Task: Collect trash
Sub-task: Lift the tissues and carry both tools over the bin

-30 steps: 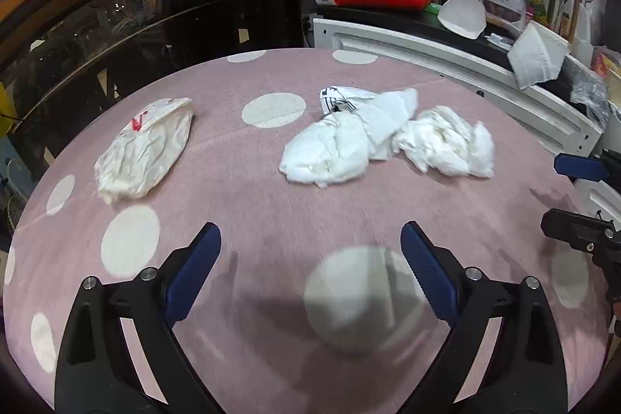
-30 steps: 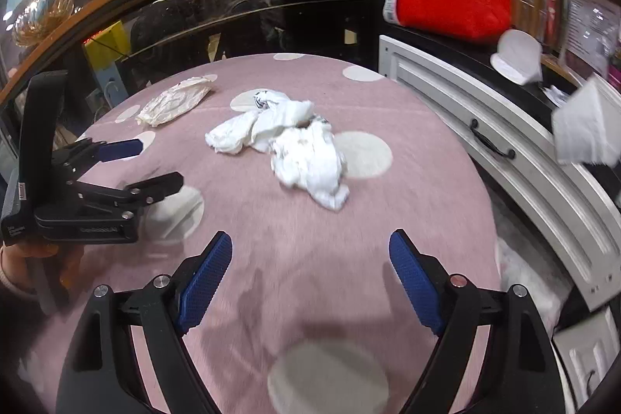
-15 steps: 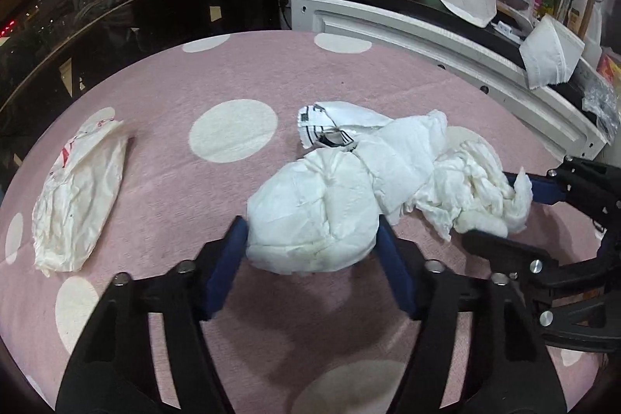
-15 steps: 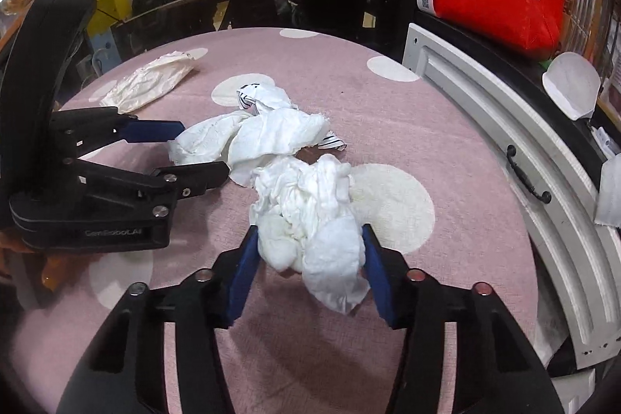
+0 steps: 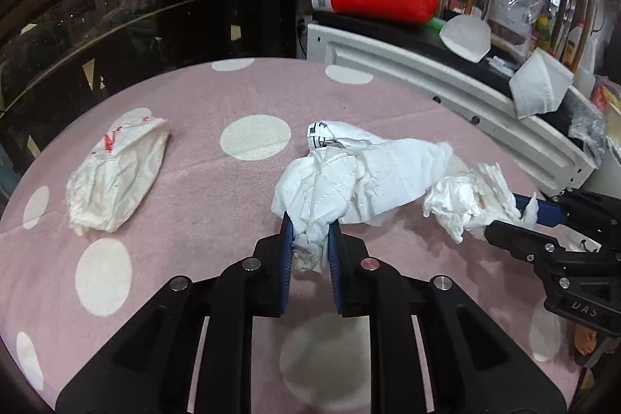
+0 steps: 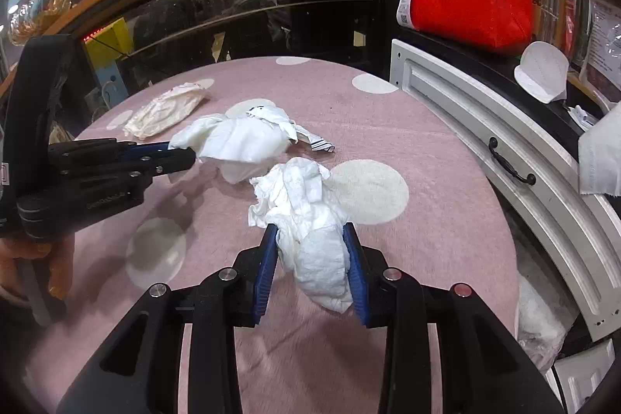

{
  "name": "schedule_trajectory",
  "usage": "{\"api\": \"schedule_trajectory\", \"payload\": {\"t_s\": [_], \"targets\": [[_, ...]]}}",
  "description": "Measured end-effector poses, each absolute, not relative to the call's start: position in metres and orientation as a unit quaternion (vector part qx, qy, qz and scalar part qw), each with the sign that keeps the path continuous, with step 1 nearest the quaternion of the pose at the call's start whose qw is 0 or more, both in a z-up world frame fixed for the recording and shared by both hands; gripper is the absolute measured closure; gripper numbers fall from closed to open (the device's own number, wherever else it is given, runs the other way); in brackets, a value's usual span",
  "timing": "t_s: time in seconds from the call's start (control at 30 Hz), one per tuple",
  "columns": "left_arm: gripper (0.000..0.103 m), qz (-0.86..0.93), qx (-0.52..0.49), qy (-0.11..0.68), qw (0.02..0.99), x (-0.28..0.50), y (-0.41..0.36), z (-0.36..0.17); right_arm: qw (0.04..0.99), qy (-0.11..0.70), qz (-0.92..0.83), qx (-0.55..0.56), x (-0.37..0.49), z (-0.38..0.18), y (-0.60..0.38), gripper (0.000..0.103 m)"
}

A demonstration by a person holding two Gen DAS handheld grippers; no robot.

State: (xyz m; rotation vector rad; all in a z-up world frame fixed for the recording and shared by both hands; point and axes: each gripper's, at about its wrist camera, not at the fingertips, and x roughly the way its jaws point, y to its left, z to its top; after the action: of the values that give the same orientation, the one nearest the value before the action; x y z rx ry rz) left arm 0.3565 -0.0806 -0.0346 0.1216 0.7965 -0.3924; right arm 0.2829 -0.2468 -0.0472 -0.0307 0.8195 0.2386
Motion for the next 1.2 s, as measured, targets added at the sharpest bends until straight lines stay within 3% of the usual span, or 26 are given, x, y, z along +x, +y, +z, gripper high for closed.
{"api": "schedule_trajectory", "payload": {"t_s": [0.6,1.2], "targets": [[0.086,-0.201,0.056,0.334,0.919,0.232,-0.074,-0.013,0.919,0.382,0.091,0.021,0.18,-0.032,-0.276,0.07],[0.086,-0.258,0.059,0.325,0.908,0.138,-0.119,-0.014,0.927,0.37,0.037,0.039,0.087,-0.031,-0.32,0.07]]}}
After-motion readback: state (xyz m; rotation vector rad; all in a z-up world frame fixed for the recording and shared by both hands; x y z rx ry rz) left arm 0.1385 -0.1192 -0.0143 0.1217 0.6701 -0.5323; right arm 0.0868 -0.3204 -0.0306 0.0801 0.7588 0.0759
